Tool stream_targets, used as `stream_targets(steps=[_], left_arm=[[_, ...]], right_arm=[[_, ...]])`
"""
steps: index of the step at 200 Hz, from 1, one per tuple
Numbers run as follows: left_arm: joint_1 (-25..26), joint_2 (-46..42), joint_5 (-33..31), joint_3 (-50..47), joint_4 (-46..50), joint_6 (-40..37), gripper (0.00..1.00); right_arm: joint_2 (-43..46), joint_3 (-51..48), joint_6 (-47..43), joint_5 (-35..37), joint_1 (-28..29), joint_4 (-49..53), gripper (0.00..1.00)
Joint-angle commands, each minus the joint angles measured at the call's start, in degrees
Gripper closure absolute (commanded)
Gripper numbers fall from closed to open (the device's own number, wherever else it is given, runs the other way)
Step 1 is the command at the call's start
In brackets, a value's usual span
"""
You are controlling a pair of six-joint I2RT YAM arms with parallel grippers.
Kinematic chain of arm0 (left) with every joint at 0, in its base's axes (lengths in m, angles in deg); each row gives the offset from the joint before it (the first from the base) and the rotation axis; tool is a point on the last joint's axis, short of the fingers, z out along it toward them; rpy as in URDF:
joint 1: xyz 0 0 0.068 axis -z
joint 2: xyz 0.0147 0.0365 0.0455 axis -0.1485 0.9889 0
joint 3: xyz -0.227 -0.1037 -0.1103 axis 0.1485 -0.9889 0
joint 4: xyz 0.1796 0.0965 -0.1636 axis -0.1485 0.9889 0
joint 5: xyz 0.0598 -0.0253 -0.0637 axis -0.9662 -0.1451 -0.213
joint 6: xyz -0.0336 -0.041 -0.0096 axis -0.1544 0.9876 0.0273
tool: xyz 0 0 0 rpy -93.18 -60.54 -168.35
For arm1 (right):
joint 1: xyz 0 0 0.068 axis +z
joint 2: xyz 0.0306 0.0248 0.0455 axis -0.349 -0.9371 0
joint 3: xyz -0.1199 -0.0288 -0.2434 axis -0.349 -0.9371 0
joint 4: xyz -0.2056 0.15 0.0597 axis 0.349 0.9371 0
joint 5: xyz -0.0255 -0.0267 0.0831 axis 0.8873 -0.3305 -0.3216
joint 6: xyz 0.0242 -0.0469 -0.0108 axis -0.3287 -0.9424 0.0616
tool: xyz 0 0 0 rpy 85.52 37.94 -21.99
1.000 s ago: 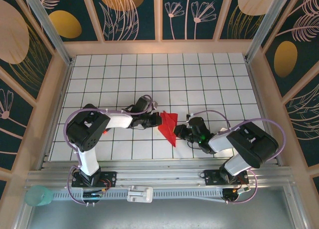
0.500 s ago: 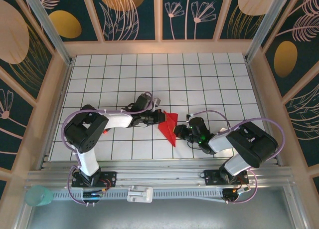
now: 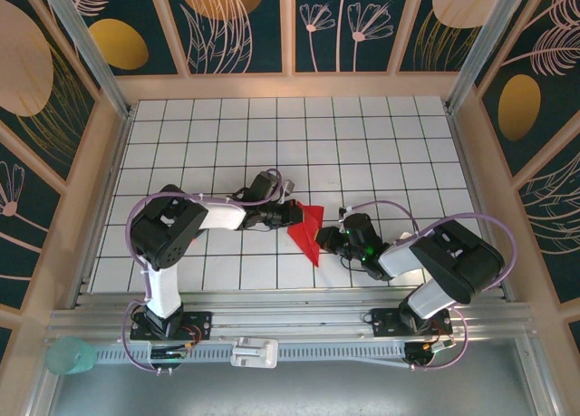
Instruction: Fold a paper plane with a square sheet of paper (pick it up from the middle)
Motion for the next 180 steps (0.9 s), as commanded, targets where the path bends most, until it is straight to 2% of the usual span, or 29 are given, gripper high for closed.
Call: stream_targets(steps=[1,37,68,100,180], left_arm=[[0.5,1.3,1.3,1.0,-2.2,1.1,0.93],[0.5,1.8,0.3,0.6,-2.0,0.9,0.92],[0.5,2.5,-2.7,0.0,1.5,-0.6,0.96],[0.5,3.7,-4.4,-0.9,3.3,-2.0,1.0],[0.4,3.9,-6.5,-1.2,4.9,-3.3,1.0]], right_arm=[[-2.7,-1.4,-1.2,1.6,0.3,3.7,1.0],[-2.7,-1.1,-1.9,1.3,0.3,3.9,1.0],[-1.2,-0.2,-3.2,0.9,0.2,5.6,1.0],[0.9,0.8,-5.0,0.0,0.2,8.0,0.93],[11.6,2.2,-9.0,1.9,0.2,19.9,0.83]])
